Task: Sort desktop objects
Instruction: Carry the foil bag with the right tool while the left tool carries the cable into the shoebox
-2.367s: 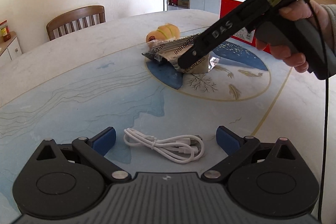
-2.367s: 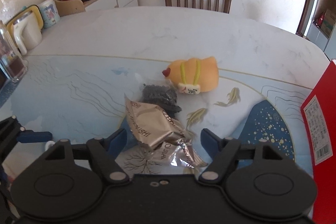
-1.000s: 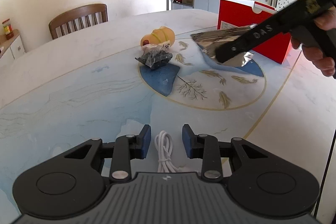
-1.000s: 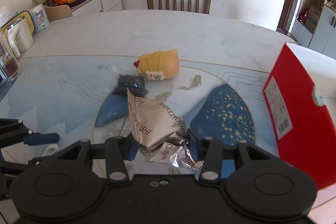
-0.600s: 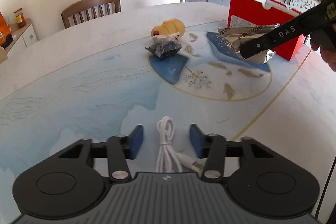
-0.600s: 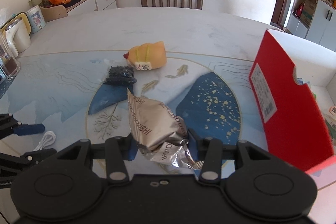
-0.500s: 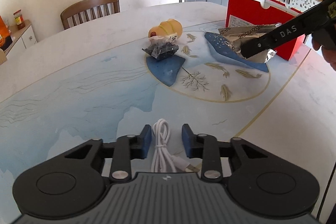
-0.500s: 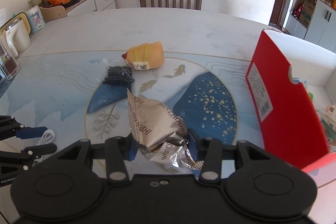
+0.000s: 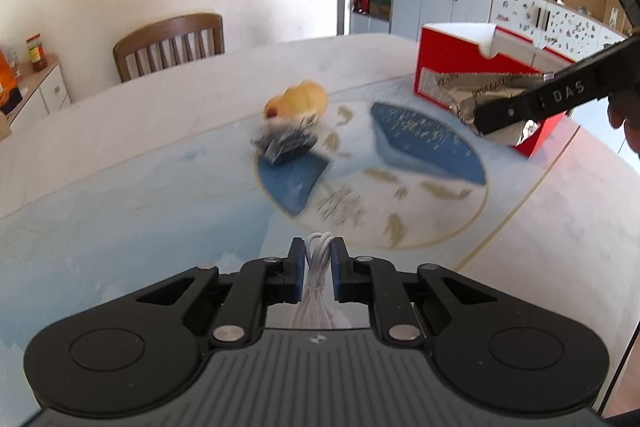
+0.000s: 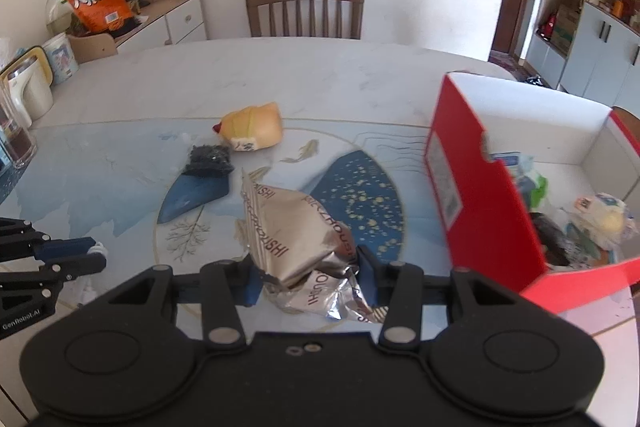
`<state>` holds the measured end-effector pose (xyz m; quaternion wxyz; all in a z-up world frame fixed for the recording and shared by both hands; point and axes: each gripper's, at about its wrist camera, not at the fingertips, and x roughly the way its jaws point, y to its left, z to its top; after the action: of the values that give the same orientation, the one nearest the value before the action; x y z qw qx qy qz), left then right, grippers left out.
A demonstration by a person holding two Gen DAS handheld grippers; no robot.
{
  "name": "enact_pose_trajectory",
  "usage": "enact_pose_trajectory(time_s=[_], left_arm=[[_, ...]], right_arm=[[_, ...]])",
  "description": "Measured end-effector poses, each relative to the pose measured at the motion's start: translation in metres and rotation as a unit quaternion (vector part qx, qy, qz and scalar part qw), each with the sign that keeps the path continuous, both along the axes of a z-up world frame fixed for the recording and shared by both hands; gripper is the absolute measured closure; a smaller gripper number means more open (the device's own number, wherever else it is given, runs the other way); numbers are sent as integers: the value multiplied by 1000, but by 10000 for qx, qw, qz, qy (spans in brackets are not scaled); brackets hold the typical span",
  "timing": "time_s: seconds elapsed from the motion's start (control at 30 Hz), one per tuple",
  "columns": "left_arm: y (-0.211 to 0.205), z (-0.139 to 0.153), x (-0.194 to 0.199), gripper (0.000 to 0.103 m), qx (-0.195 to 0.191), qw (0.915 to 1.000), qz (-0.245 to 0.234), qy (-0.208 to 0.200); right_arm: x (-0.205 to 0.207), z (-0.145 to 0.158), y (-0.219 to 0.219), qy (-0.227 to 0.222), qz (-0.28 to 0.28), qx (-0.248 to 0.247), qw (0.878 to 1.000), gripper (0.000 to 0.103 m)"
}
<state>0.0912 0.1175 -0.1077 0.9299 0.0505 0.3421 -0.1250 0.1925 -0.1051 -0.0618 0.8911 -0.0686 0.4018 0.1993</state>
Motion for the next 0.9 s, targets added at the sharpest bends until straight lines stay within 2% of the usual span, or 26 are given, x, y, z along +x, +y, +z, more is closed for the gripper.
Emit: enact_pose_trajectory(time_s=[0.37, 0.9], left_arm=[[-35, 24, 7, 91, -121, 9993, -179, -316], [-84, 62, 22, 91, -373, 9973, 30, -637]], right_arm=[[-7, 26, -35, -240, -153, 85, 9996, 58], [8, 49, -104, -460, -230, 50, 9987, 58]])
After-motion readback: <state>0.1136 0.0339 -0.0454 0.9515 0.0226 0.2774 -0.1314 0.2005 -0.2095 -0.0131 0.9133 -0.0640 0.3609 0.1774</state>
